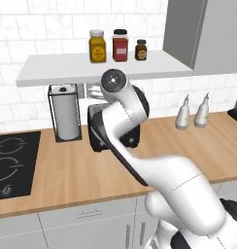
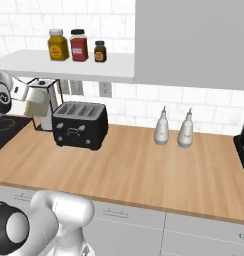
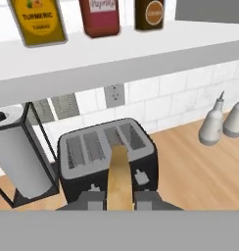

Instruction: Start the toaster. Once the lever pops up, take the bread to the plate on the dining counter.

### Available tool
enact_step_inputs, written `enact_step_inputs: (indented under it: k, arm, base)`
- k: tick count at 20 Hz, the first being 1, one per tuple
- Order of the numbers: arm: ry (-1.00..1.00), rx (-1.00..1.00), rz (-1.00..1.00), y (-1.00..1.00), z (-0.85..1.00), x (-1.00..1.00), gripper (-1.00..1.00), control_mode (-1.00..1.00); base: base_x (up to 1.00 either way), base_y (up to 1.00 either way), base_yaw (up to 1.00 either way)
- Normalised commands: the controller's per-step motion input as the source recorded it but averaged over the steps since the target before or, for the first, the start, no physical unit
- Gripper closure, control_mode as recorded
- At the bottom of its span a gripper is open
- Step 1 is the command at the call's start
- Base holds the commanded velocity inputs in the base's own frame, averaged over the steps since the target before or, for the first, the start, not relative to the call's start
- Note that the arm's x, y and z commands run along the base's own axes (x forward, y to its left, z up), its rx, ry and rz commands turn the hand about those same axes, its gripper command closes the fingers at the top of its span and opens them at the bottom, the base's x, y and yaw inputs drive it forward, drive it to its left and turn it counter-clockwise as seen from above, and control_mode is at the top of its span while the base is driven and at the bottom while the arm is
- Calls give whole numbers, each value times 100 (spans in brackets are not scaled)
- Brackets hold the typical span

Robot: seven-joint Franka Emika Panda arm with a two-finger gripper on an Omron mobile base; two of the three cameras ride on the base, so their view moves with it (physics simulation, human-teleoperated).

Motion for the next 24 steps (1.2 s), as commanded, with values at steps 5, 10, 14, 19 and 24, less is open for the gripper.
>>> enact_step_inputs:
  k: [5, 10, 14, 19, 24]
  arm:
    - [-1, 1, -15, -4, 0, -86, 100, -100]
    - [0, 8, -34, -33, 2, -93, 100, -100]
    - [0, 12, -36, -57, 7, -46, 100, -100]
    - [0, 11, -22, -71, 0, -12, 100, -100]
    - [0, 9, -15, -54, 0, -21, 100, -100]
  base:
    - [0, 0, 0]
    - [0, 0, 0]
    - [0, 0, 0]
    - [0, 0, 0]
    - [0, 0, 0]
